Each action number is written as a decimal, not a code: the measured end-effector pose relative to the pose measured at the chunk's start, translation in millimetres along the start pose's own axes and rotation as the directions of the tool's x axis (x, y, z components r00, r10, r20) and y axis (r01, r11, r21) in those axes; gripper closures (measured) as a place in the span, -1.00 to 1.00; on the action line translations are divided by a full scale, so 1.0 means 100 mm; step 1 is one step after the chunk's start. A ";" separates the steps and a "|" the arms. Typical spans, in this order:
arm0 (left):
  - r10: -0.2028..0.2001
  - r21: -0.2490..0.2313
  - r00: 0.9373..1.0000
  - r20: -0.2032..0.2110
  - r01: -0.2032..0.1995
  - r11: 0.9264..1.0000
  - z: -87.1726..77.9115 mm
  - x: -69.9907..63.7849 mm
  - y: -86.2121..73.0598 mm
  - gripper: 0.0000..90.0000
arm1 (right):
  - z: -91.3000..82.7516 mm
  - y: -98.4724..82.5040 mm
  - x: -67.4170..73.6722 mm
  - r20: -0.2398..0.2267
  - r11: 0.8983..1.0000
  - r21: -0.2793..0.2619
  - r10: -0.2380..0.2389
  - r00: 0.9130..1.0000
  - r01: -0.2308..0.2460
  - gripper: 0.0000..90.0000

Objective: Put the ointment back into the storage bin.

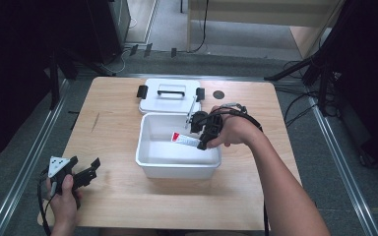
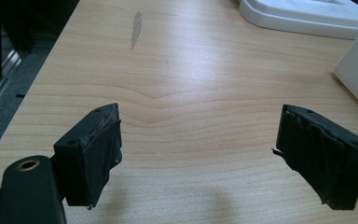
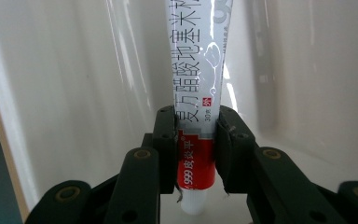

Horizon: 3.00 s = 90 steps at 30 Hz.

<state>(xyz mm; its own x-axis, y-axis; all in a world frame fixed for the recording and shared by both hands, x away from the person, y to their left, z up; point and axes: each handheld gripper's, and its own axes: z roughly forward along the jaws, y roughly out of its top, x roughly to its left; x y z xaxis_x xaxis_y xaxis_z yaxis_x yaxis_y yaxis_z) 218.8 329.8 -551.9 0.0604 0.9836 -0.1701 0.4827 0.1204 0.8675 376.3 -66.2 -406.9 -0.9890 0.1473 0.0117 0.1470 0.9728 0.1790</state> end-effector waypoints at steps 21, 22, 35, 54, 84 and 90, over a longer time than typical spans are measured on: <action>-0.002 0.003 1.000 0.001 0.002 1.000 0.00 0.00 0.00 -0.67 | 0.38 0.14 0.07 -0.012 0.984 0.176 -0.007 1.000 0.009 0.61; -0.002 0.001 1.000 0.000 0.002 1.000 0.00 0.00 0.00 -0.67 | 0.38 0.14 0.07 -0.012 0.984 0.176 -0.007 1.000 0.009 0.61; -0.003 0.002 1.000 0.001 0.003 1.000 0.00 0.00 0.00 -0.67 | 0.54 0.19 0.11 -0.024 0.971 0.238 0.006 1.000 -0.001 0.60; -0.005 0.003 1.000 0.003 0.005 1.000 0.00 0.01 0.00 -0.67 | 0.51 0.15 0.09 -0.025 0.975 0.219 0.033 0.999 -0.026 0.63; -0.001 0.000 1.000 0.000 0.001 1.000 0.00 0.00 0.00 -0.67 | -0.52 -0.56 -0.02 0.174 0.872 -0.250 0.468 0.867 -0.421 -1.00; -0.001 0.001 1.000 0.000 0.001 1.000 0.00 0.00 0.00 -0.67 | -0.56 -0.84 -0.04 0.185 0.825 -0.331 0.533 0.826 -0.458 -1.00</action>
<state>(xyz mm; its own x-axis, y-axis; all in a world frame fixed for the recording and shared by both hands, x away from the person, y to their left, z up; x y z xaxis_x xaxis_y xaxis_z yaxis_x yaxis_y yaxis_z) 218.8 329.8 -551.9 0.0598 0.9834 -0.1710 0.4833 0.1214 0.8670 366.7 -158.3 -366.4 -0.7354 0.6733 -0.0766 0.5697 0.6754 0.4682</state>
